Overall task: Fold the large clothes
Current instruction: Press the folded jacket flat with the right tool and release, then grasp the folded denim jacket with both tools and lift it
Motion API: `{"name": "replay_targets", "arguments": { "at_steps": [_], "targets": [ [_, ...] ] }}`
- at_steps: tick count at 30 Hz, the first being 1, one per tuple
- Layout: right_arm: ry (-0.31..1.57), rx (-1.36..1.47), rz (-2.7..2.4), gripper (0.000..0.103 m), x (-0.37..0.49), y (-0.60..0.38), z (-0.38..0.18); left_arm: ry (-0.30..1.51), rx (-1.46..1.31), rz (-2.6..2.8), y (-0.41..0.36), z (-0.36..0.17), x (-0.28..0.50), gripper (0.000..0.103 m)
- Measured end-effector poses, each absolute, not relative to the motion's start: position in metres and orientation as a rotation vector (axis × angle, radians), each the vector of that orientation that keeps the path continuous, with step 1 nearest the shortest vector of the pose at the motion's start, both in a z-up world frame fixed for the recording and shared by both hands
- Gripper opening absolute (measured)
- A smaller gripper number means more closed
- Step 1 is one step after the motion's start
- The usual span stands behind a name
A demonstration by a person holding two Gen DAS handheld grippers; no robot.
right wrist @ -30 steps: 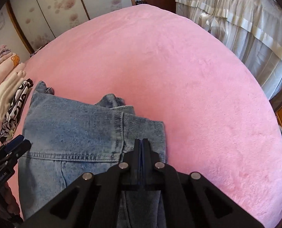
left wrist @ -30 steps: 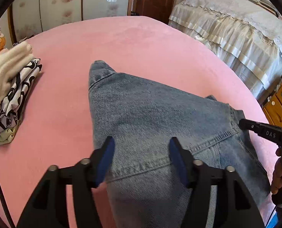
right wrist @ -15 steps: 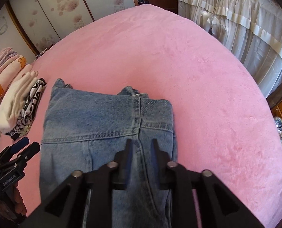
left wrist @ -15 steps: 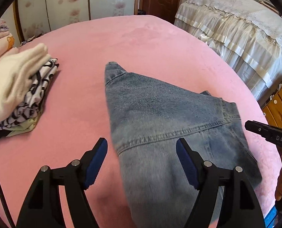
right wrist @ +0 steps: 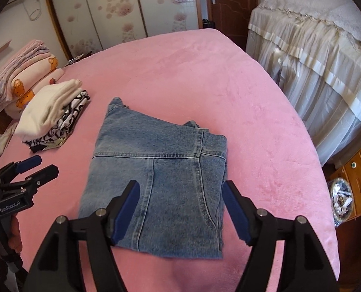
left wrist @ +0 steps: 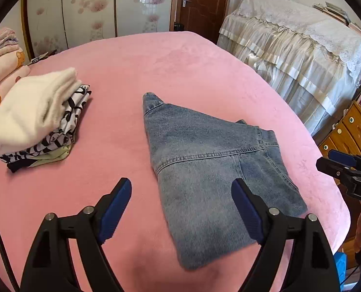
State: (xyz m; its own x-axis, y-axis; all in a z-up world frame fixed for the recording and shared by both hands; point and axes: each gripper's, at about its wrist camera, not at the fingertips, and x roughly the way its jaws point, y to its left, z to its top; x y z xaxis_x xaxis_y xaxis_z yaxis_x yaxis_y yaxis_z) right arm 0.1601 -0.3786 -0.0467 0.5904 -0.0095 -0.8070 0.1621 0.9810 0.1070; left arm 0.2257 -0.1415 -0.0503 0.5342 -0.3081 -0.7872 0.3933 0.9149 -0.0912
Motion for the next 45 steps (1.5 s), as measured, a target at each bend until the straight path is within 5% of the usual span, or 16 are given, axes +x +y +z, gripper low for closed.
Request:
{"name": "replay_targets", "arguments": {
  "at_steps": [10,26,37,40,42,45],
  "targets": [
    [1.007,0.200,-0.042,0.071,0.145,-0.388,-0.058,1.018,0.047,-0.489,-0.130,-0.070,0.222,0.088],
    [1.223,0.473,0.029,0.071,0.167,-0.453,-0.182,1.305,-0.178,-0.603,-0.137,-0.196,0.250,0.088],
    [1.125,0.618,0.255,0.071,0.206,-0.453,-0.217,1.295,-0.313,-0.679,-0.153,-0.232,0.274,0.098],
    [1.111,0.595,0.286,0.061,0.223,-0.446,-0.222,1.283,-0.307,-0.679,-0.159,-0.236,0.281,0.099],
    [1.113,0.591,0.290,0.045,0.232,-0.444,-0.225,1.279,-0.319,-0.676,-0.160,-0.236,0.284,0.099],
    [1.110,0.605,0.295,0.035,0.234,-0.450,-0.226,1.251,-0.301,-0.634,-0.160,-0.233,0.283,0.083]
  ]
}}
